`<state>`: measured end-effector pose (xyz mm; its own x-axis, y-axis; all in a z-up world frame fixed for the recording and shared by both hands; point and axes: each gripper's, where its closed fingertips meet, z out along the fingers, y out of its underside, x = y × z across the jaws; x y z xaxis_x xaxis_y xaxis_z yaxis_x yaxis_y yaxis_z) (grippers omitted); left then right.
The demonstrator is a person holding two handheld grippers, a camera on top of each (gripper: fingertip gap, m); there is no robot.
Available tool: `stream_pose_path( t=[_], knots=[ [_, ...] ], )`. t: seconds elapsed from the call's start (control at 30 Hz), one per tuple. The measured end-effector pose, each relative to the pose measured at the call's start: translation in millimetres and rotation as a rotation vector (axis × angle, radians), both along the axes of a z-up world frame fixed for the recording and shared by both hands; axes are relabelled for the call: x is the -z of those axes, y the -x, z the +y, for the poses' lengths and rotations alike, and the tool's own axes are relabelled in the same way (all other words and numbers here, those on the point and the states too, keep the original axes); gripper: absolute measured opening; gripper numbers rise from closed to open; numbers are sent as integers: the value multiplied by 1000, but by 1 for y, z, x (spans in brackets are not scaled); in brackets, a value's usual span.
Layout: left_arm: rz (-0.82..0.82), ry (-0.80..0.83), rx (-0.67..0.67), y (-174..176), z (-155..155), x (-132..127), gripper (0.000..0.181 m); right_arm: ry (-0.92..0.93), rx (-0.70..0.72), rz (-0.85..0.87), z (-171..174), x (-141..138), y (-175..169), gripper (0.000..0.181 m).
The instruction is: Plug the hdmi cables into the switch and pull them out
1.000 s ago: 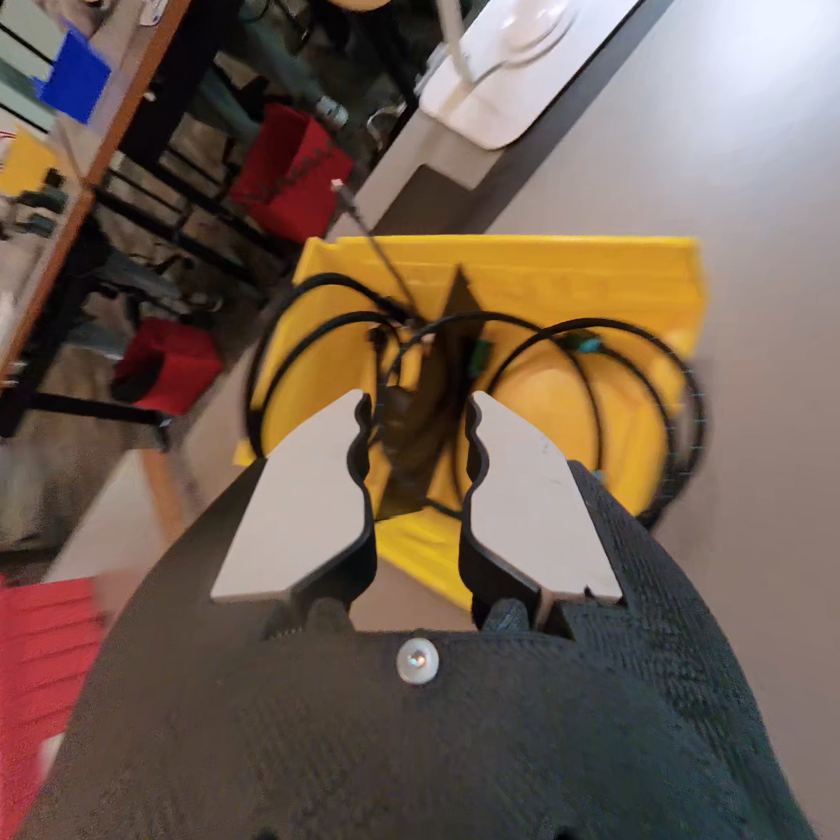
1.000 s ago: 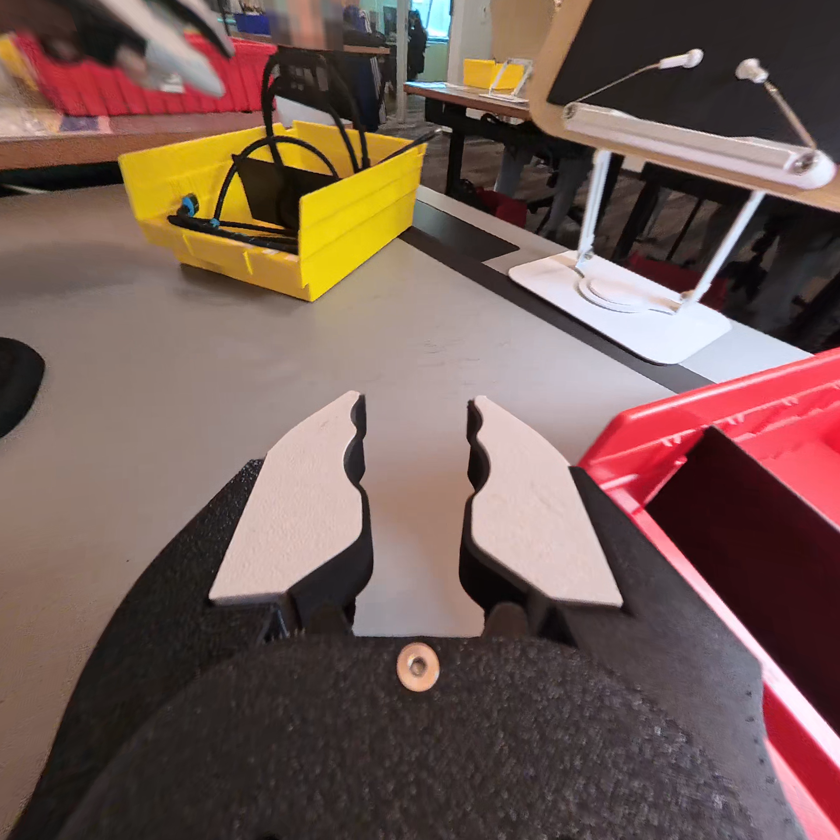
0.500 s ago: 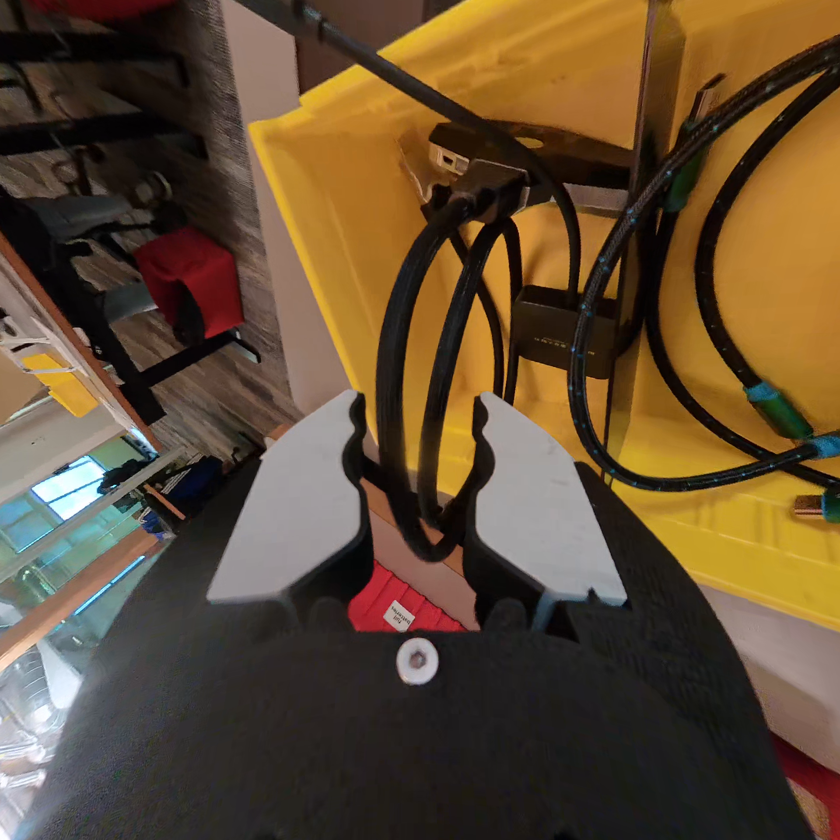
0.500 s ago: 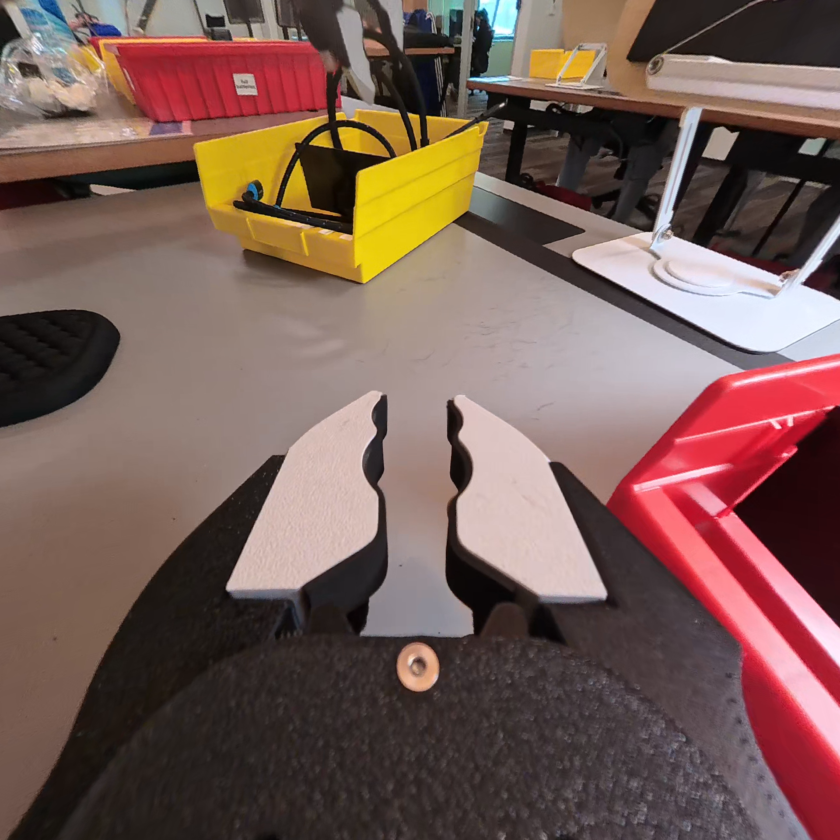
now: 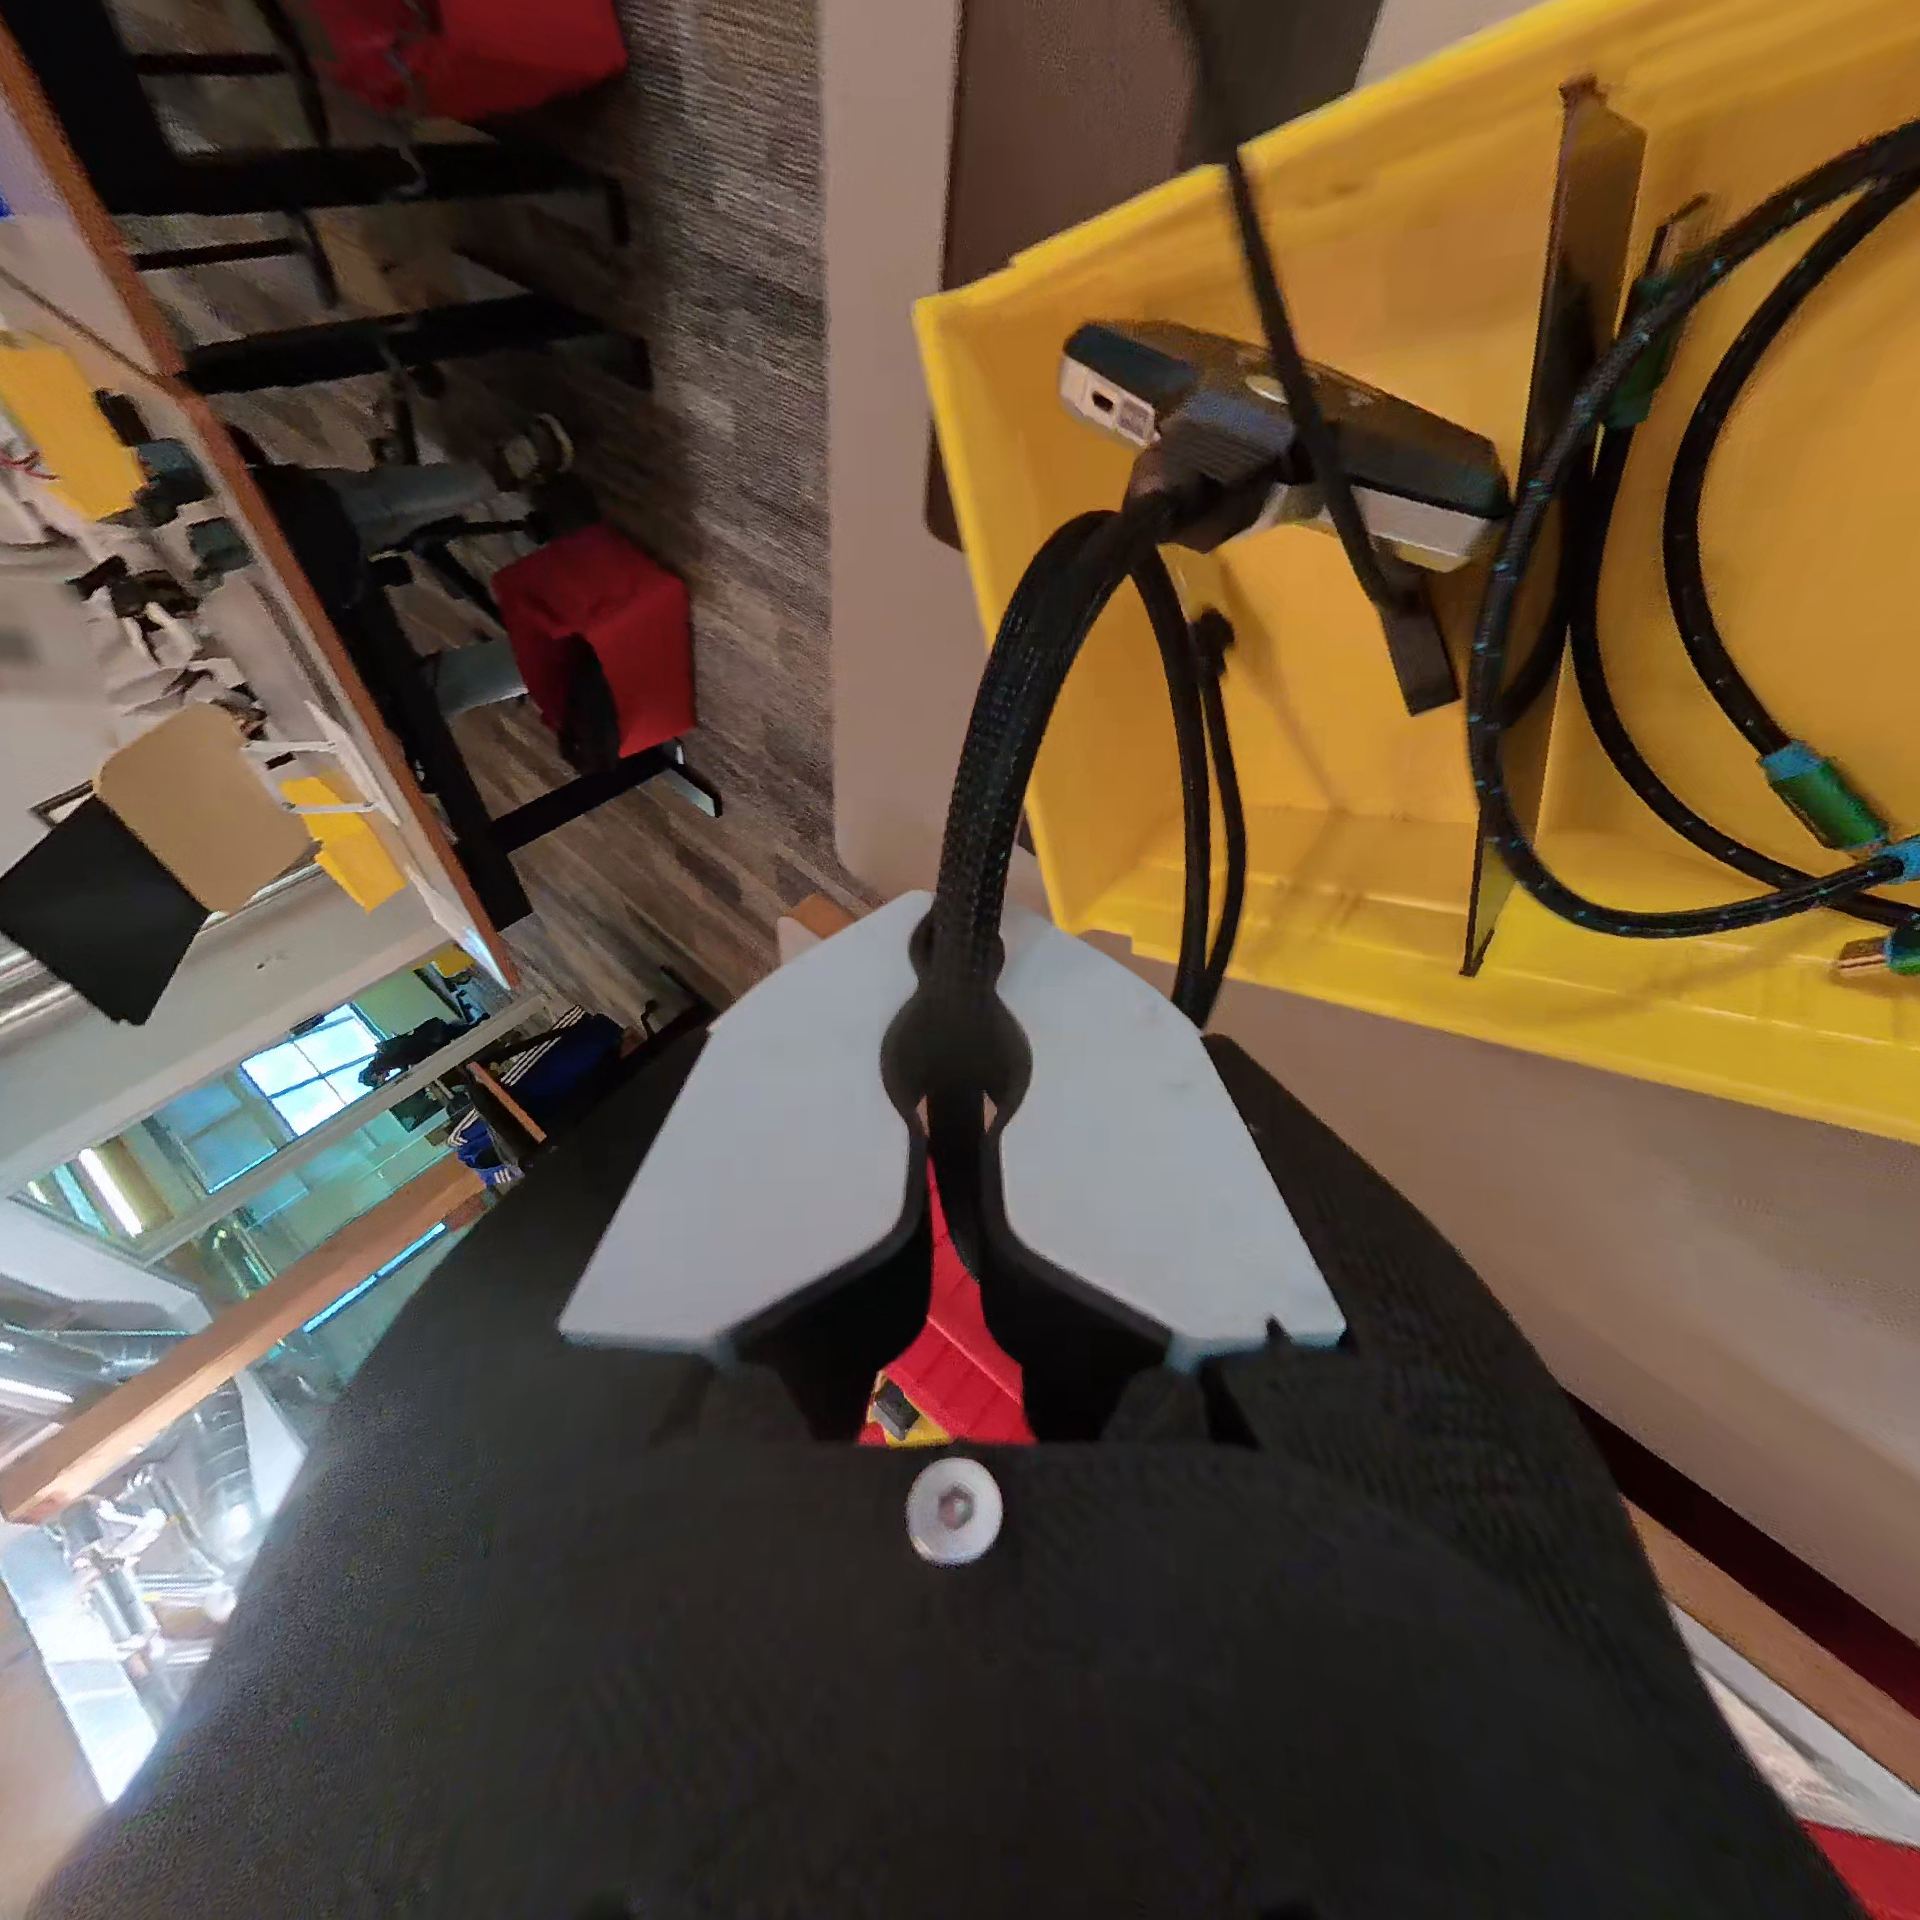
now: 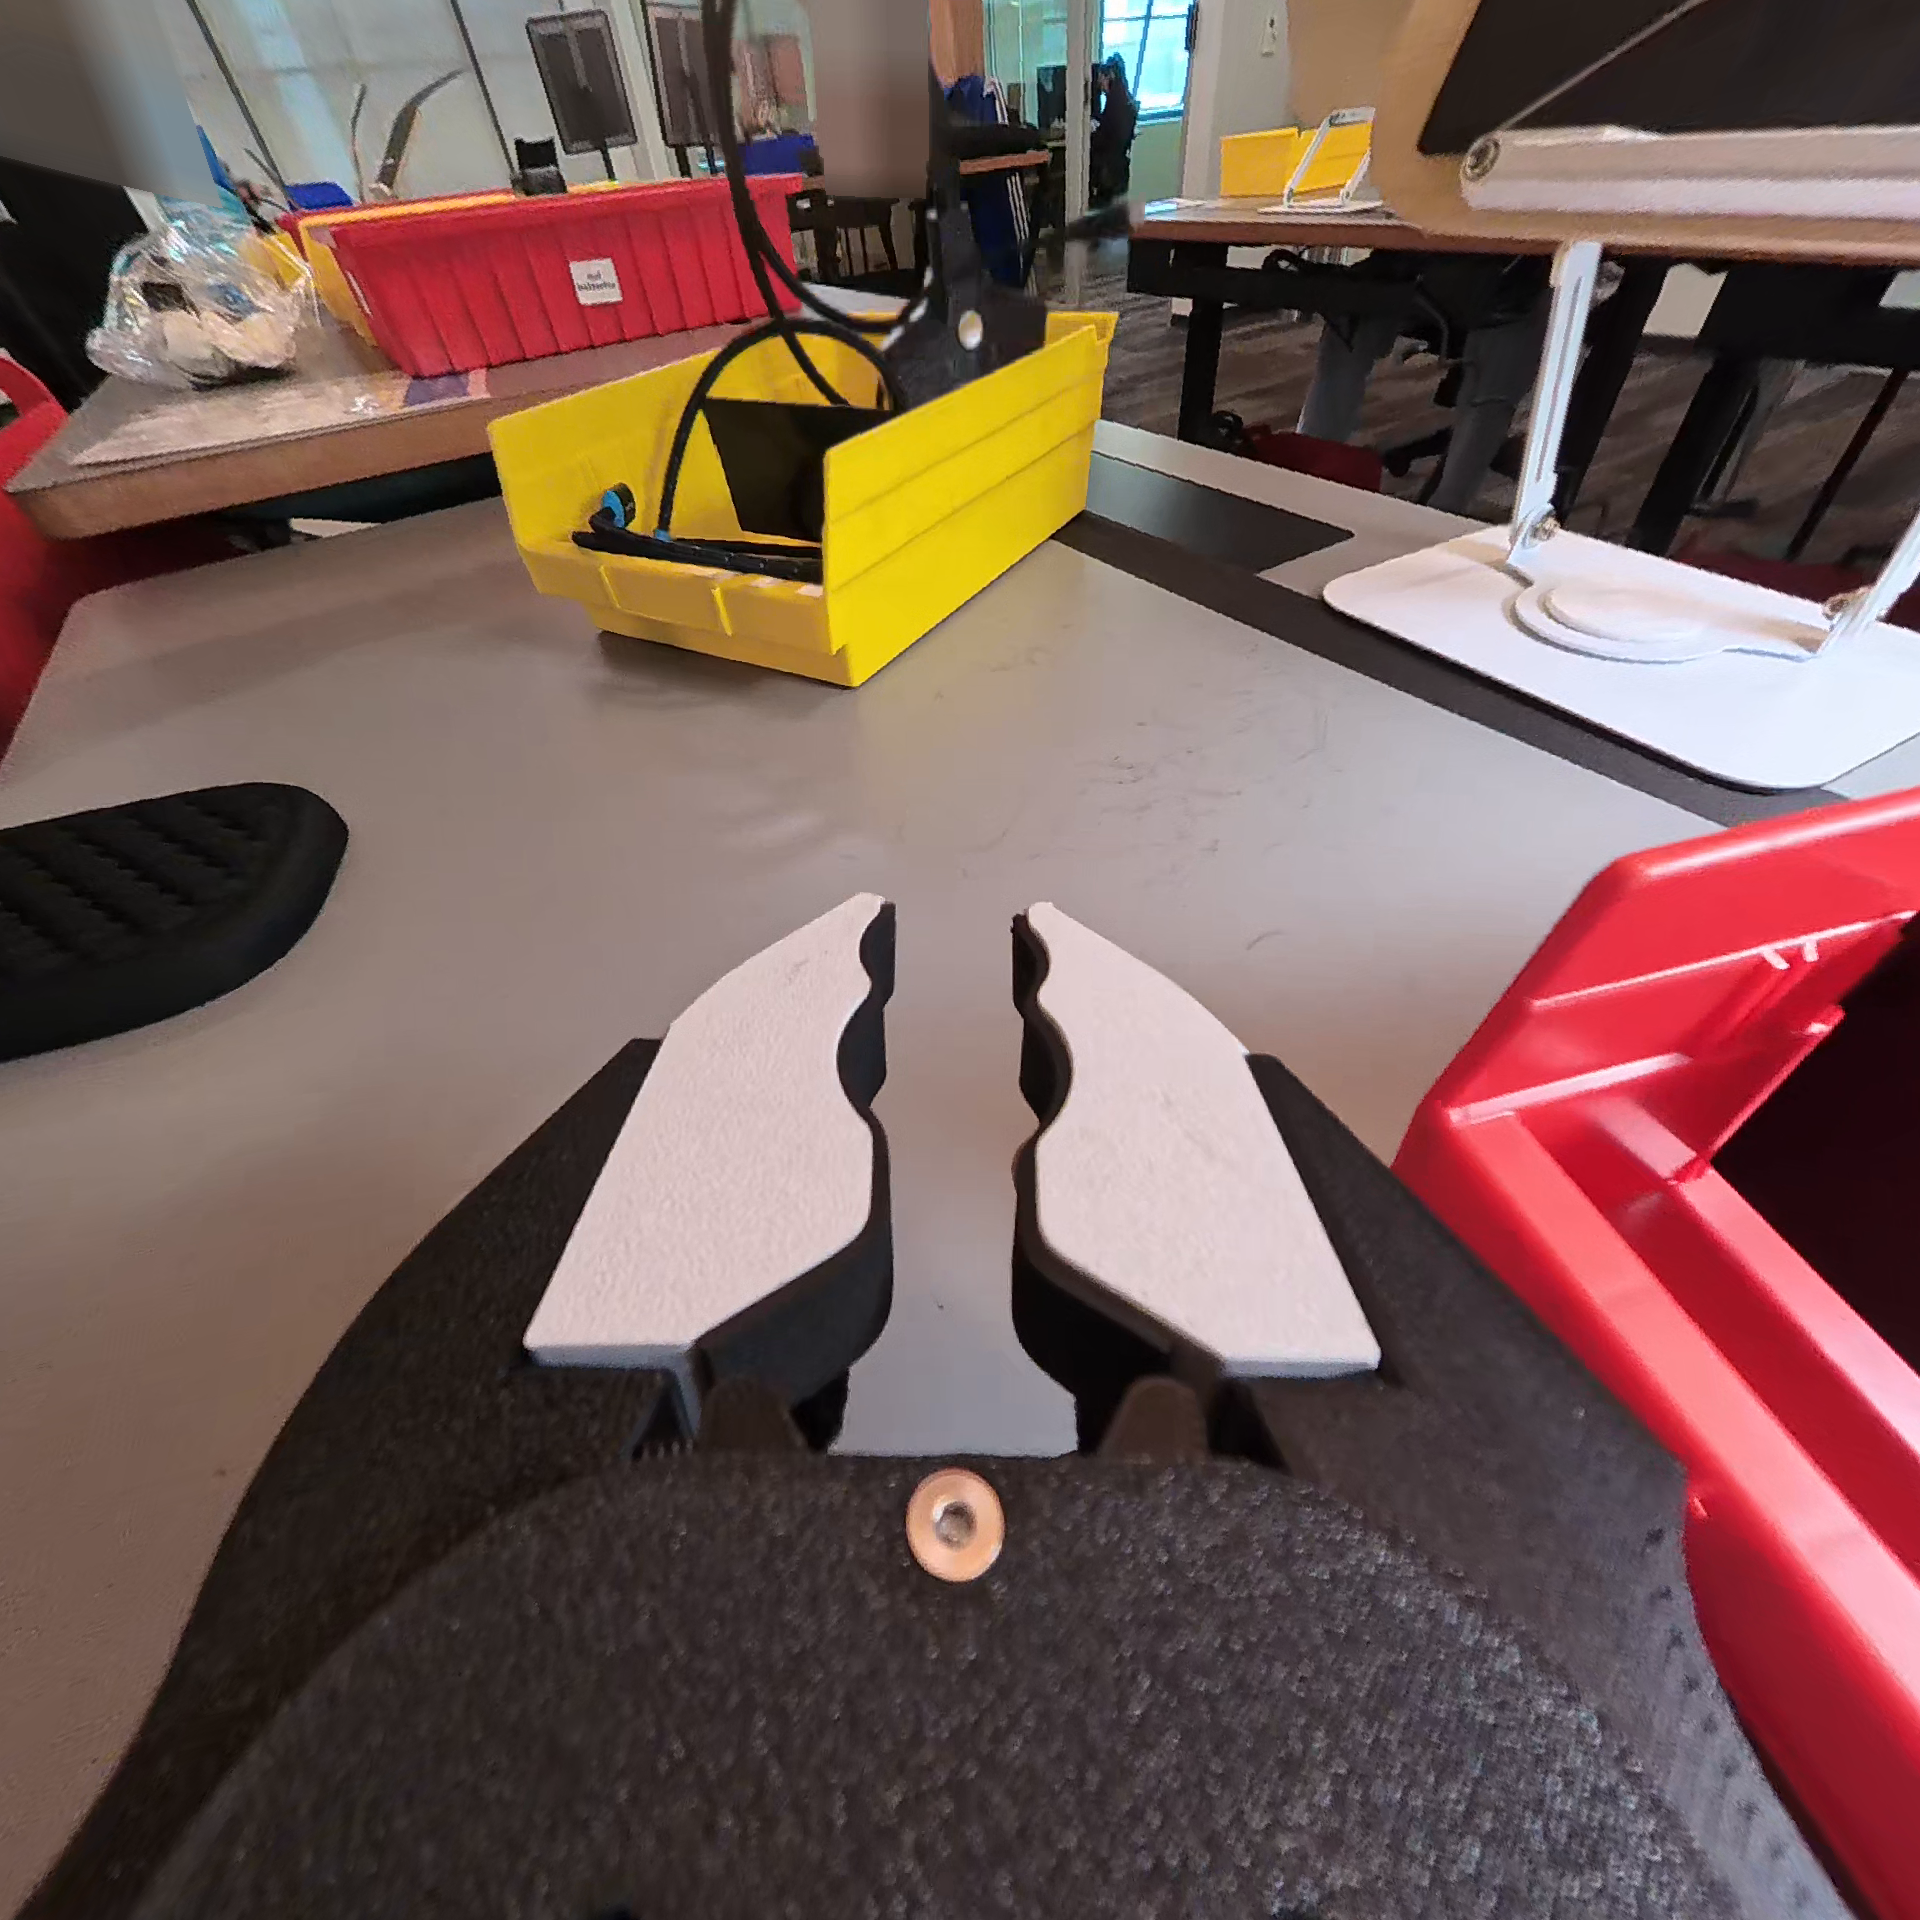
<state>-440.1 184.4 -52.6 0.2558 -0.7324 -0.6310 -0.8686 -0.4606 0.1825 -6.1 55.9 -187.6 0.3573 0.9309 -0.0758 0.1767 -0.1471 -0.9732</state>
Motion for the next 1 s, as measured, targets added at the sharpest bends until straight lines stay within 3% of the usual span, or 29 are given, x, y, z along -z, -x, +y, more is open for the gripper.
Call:
stream_pose_path(
  t=[0.03,0.33,0.53,0.67,0.8,0.9,1.0],
  knots=[
    [-16,-29,1,-3,-2,-14,3,-5,-2,4,-1,-3,1,21],
    [-44,-342,32,-31,-29,-143,3,-37,-27,74,-11,-36,9,21],
    [-147,-478,232,-98,-59,-186,3,-90,-121,117,-29,-80,18,22],
    [-315,-459,427,-168,-85,-182,3,-163,-289,48,-48,-120,34,31],
    [-506,-364,625,-242,-115,-152,3,-305,-292,-7,-43,-151,42,44],
    [-658,-279,751,-293,-136,-126,3,-255,-332,-22,-37,-145,46,65],
    [-786,-215,838,-335,-148,-104,3,-61,-549,59,-65,-129,50,72]
  ],
)
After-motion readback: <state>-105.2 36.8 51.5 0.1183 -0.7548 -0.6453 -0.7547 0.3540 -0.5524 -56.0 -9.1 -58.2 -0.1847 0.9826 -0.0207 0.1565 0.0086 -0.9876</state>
